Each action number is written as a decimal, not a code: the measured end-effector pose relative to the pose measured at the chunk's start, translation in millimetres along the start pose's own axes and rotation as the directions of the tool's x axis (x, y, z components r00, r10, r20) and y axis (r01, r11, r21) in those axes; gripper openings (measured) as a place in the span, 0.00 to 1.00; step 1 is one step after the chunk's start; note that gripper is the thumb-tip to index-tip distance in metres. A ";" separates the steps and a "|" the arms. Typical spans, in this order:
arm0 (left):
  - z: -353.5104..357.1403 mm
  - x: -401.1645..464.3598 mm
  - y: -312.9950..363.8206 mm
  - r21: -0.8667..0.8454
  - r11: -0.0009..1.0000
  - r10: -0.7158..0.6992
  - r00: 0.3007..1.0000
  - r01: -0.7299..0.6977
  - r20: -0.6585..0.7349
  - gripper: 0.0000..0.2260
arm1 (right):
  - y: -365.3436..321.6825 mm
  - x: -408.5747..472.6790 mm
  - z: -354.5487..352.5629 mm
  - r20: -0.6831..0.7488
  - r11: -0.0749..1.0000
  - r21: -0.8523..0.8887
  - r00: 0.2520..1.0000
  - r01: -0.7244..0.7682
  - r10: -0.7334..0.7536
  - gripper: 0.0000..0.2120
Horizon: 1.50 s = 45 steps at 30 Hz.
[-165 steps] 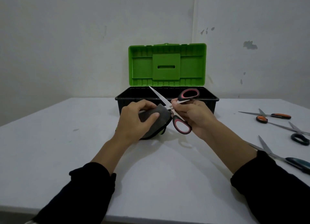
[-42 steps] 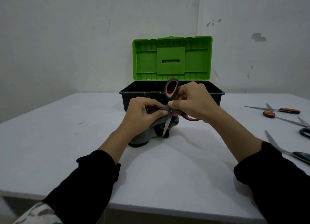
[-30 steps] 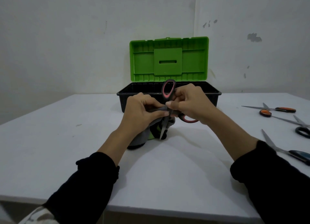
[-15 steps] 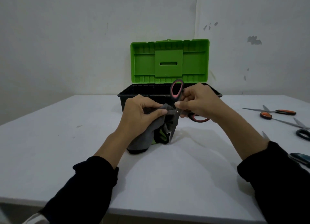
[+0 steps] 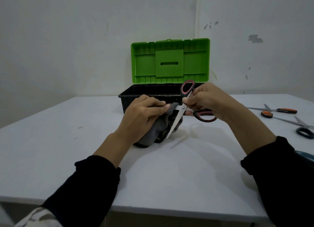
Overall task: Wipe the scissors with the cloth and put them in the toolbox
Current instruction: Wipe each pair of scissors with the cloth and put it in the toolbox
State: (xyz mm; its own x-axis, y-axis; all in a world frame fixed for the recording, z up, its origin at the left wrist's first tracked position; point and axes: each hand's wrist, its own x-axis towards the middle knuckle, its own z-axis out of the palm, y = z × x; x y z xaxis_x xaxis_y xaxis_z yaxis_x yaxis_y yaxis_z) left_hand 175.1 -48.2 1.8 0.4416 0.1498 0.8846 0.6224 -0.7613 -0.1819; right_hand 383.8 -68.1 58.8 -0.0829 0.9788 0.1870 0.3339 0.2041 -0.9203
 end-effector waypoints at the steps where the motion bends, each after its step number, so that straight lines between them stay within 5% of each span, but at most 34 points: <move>1: -1.0 -0.6 0.0 -0.006 1.000 -0.008 1.000 0.008 -0.011 0.08 | 0.2 -0.7 -2.1 0.014 1.000 0.004 1.000 -0.010 0.010 0.10; 7: -3.8 0.1 1.8 0.012 0.998 -0.060 0.998 0.060 -0.026 0.07 | -1.1 0.9 -7.9 0.134 0.995 0.019 0.986 -0.102 0.098 0.07; 9: -5.7 -0.6 -0.2 -0.012 0.992 -0.127 0.992 0.128 0.010 0.07 | 0.4 3.6 -8.9 0.165 0.996 -0.007 0.982 -0.090 0.090 0.12; 11: -6.9 -0.7 -1.6 -0.082 0.968 -0.233 0.972 0.236 0.042 0.06 | 0.0 1.8 -10.0 0.246 0.993 0.024 0.964 -0.116 0.106 0.07; 15: -9.0 -1.8 -4.2 -0.212 0.836 -0.483 0.862 0.506 0.154 0.05 | 7.6 4.7 -15.0 0.349 0.878 0.388 0.926 -0.282 0.144 0.17; 18: -9.4 -2.4 -7.9 -0.228 0.737 -0.595 0.770 0.637 0.230 0.04 | 17.3 9.0 -12.4 0.389 0.870 0.400 0.913 -0.287 0.122 0.25; 23: -9.4 -0.9 -7.2 -0.252 0.699 -0.616 0.742 0.670 0.264 0.05 | 30.3 14.8 11.1 0.259 0.943 0.255 0.955 -0.214 0.146 0.12; 29: -9.5 2.9 -2.2 -0.326 0.702 -0.607 0.772 0.633 0.189 0.08 | 29.3 14.1 29.5 0.120 0.921 0.384 0.992 -0.071 0.027 0.01; 34: -10.0 6.9 3.1 -0.437 0.703 -0.600 0.798 0.561 0.060 0.09 | 22.0 6.4 35.3 0.051 0.930 0.366 0.996 0.045 -0.068 0.04; 45: -4.5 4.5 5.8 -0.376 0.642 -0.650 0.734 0.669 0.195 0.04 | 15.0 2.9 54.1 -0.031 0.924 0.376 0.998 0.070 -0.063 0.02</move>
State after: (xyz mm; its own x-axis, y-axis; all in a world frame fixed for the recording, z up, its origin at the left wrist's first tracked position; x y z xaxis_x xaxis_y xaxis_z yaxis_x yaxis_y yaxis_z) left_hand 177.8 -54.9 6.7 0.0458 0.7283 0.6837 0.4519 -0.6255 0.6360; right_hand 337.8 -63.0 26.9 -0.0746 0.9641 0.2550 -0.0504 0.2517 -0.9665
